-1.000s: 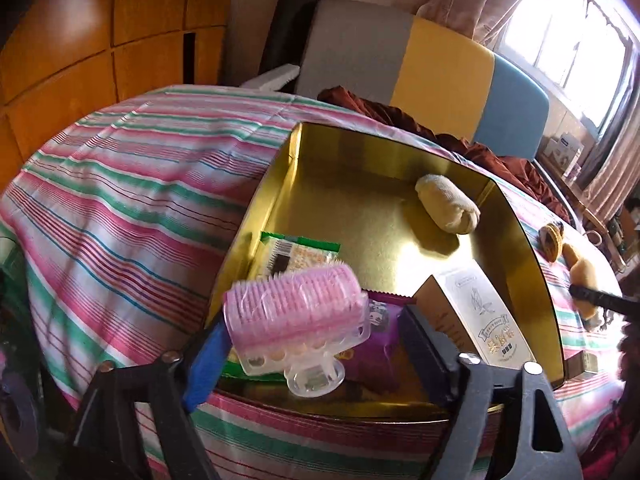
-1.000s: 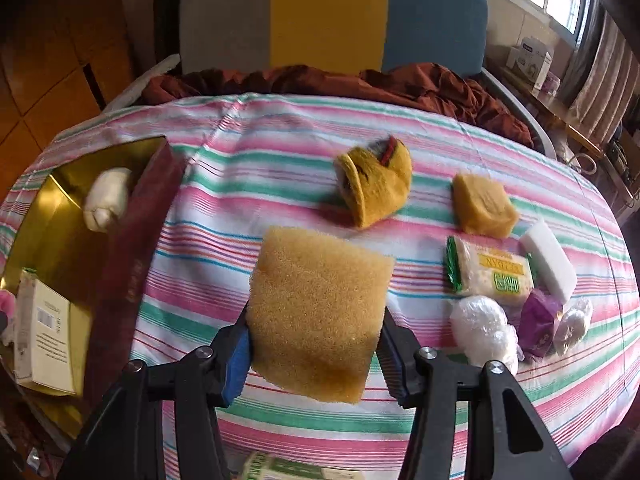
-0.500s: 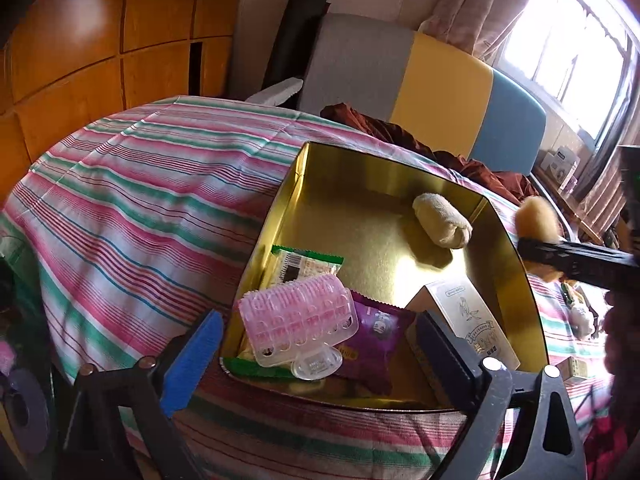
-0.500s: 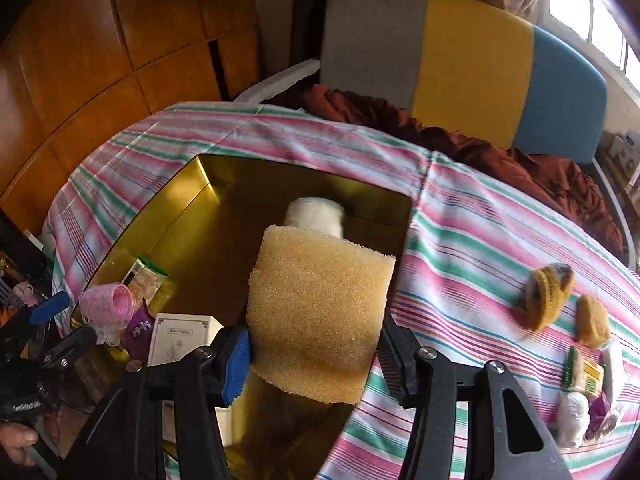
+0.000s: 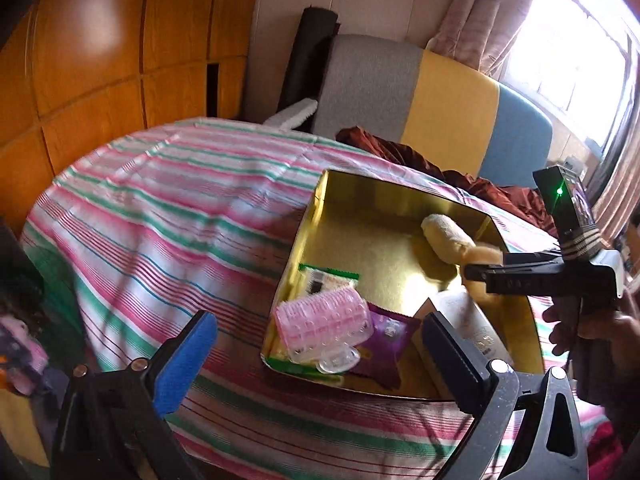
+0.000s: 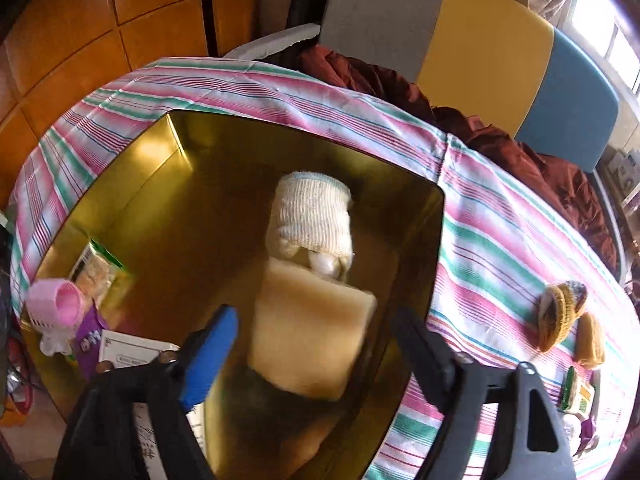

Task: Organize objects
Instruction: 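Open the left gripper to drop the pink clip while the right lowers the sponge into the tray, then grasp the green-and-white medicine box on the cloth with the left gripper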

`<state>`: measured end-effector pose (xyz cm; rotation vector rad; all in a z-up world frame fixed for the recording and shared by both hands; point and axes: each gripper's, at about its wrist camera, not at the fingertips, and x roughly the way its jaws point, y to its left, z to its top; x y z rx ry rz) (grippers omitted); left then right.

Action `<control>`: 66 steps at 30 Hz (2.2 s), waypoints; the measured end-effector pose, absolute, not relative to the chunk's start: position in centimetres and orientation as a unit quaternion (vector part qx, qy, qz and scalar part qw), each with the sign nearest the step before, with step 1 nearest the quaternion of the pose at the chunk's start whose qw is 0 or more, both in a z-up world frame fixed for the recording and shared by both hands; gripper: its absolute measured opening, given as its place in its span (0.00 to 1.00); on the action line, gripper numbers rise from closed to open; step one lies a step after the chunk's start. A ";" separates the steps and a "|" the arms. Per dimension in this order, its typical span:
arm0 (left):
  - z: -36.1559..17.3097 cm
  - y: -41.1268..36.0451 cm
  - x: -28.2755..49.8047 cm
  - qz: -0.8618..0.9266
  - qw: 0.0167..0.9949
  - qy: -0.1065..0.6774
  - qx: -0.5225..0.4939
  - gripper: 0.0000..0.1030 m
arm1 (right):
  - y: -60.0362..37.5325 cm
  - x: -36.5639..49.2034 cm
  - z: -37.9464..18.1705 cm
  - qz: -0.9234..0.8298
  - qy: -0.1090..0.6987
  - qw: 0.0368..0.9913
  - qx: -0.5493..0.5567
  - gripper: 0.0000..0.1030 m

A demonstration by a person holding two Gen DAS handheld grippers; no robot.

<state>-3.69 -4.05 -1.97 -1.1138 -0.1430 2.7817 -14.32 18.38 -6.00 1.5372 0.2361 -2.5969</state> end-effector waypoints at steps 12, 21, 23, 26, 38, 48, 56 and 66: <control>-0.7 -3.2 -2.5 0.933 0.053 -0.028 -0.354 1.00 | 19.2 -10.1 -4.1 -0.877 0.049 0.068 0.473 0.82; -0.1 -2.4 -1.2 0.936 0.063 -0.017 -0.345 1.00 | 21.2 -7.1 -2.7 -0.888 0.029 0.064 0.454 0.82; 0.3 -2.1 -1.0 0.938 0.072 -0.014 -0.340 1.00 | 22.3 -6.3 -2.3 -0.891 0.026 0.059 0.450 0.82; 1.0 -1.5 -0.5 0.940 0.085 -0.011 -0.331 1.00 | 24.5 -5.0 -1.7 -0.894 0.010 0.045 0.445 0.82; 3.8 3.6 -0.6 0.929 0.188 -0.028 -0.317 1.00 | 39.4 -0.2 -0.9 -0.888 -0.068 -0.104 0.443 0.82; 2.8 16.2 0.6 0.864 0.354 0.090 -0.346 1.00 | 51.7 4.7 -2.5 -0.857 -0.216 -0.231 0.406 0.82; -2.5 26.7 2.3 0.783 0.418 0.140 -0.440 1.00 | 54.5 6.2 -3.2 -0.839 -0.306 -0.236 0.384 0.82; -7.6 32.9 0.5 0.760 0.367 0.121 -0.523 1.00 | 56.4 7.2 -4.0 -0.823 -0.357 -0.240 0.370 0.82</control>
